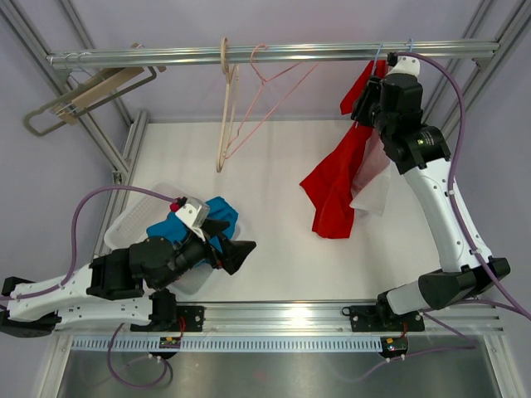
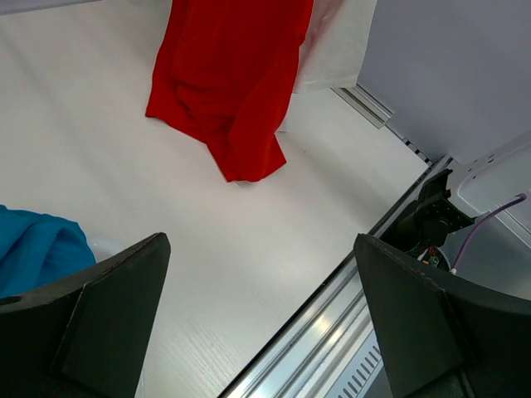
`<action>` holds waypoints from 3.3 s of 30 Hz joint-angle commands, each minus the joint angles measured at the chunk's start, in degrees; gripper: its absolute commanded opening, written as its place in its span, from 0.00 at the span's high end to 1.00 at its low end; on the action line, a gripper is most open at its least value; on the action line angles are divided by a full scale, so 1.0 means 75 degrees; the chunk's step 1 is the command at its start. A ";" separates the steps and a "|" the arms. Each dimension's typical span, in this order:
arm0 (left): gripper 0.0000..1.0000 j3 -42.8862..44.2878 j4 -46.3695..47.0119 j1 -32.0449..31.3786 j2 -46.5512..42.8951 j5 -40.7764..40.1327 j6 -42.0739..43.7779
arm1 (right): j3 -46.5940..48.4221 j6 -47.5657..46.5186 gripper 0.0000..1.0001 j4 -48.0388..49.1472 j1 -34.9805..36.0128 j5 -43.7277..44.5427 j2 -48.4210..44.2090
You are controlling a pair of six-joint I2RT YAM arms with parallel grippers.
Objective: Remove the t-shirt from the hanger
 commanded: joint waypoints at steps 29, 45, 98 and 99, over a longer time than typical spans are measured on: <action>0.01 -0.0095 0.0944 -0.0026 0.0359 0.0363 -0.0080 | -0.0526 -0.0061 1.00 0.1666 -0.0059 -0.1341 -0.1246; 0.01 0.0408 0.2172 -0.0026 0.2737 0.1639 0.0096 | -0.4666 0.1674 1.00 0.3471 0.0994 -0.1295 -0.3625; 1.00 0.1837 0.5004 0.0207 0.4576 -0.1500 0.3538 | -0.1889 0.2985 1.00 0.1913 0.1886 -0.5921 -0.6109; 1.00 0.1978 0.5324 0.0313 0.4776 -0.1651 0.3773 | -0.1877 0.3114 1.00 0.1982 0.1886 -0.6085 -0.6203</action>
